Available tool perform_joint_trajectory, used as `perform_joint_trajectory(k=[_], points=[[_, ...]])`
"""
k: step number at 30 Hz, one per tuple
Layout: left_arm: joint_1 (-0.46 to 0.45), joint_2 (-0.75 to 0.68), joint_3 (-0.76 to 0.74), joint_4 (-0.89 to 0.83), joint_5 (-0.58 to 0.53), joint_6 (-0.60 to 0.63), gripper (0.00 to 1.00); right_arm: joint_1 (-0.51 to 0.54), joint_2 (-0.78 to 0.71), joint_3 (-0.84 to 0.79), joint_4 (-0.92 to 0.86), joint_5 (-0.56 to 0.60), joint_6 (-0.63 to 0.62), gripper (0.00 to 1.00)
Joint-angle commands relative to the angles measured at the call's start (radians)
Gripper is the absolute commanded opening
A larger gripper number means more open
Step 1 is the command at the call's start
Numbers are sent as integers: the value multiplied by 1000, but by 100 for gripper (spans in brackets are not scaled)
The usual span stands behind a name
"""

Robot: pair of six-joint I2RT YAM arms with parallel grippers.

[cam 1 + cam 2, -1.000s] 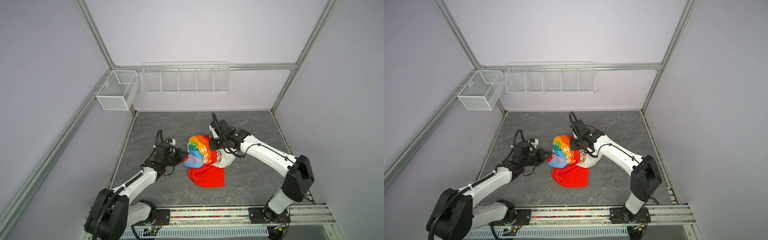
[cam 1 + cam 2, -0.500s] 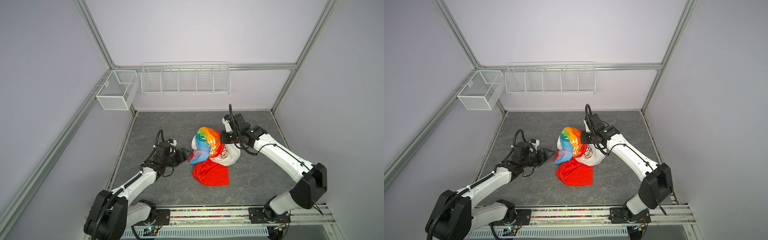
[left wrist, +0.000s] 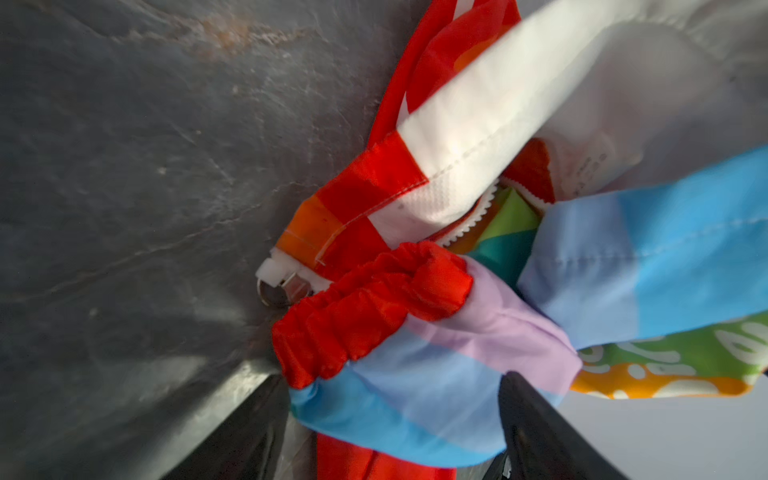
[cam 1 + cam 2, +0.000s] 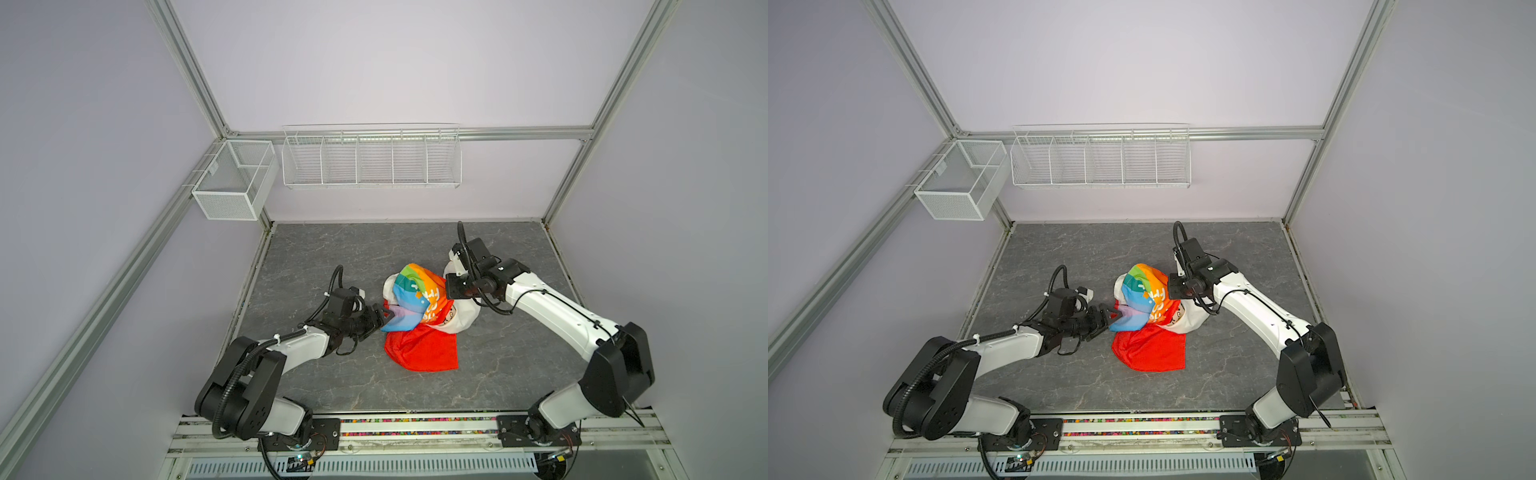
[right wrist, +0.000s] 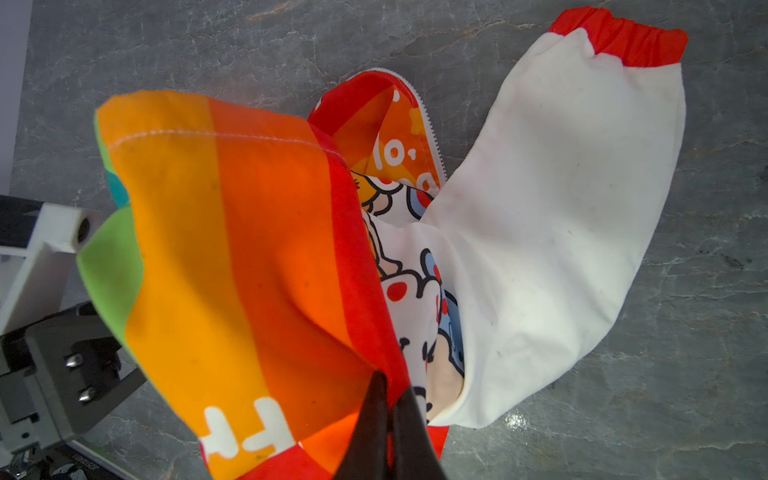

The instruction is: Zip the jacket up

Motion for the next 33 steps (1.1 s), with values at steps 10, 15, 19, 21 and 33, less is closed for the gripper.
perform_joint_trajectory(k=[10,15,19,21,33], points=[[-32,0,26,62,-23,-32,11,0,-52,-20,7,-5,-14,67],[-32,-57,64,-35,-35,5,0,59,-66,13,-5,-2,-47,82],[-32,-107,78,-87,-50,19,0,140,-18,75,-43,67,-73,89],[-32,-133,84,-115,-56,29,0,164,24,112,-73,107,-73,89],[-32,-270,140,-289,-102,82,0,160,189,263,-153,214,-58,37]])
